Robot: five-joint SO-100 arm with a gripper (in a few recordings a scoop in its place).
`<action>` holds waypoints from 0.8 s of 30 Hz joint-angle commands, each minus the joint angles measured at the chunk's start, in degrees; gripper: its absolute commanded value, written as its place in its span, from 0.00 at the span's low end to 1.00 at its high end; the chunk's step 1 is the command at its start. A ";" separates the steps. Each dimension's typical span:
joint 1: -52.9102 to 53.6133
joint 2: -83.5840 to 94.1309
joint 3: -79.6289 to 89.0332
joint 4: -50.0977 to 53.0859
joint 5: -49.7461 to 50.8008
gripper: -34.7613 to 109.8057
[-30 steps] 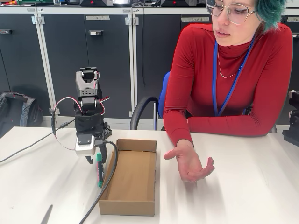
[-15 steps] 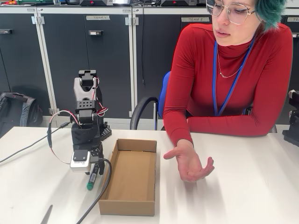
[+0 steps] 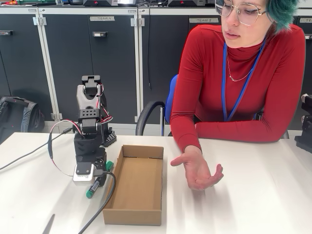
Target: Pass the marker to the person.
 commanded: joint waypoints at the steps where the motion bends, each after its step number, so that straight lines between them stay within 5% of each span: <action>1: 0.09 2.29 -0.88 0.44 -0.35 0.23; 12: -0.35 8.35 0.70 3.69 -1.05 0.21; 24: -6.42 28.74 1.76 21.62 2.90 0.21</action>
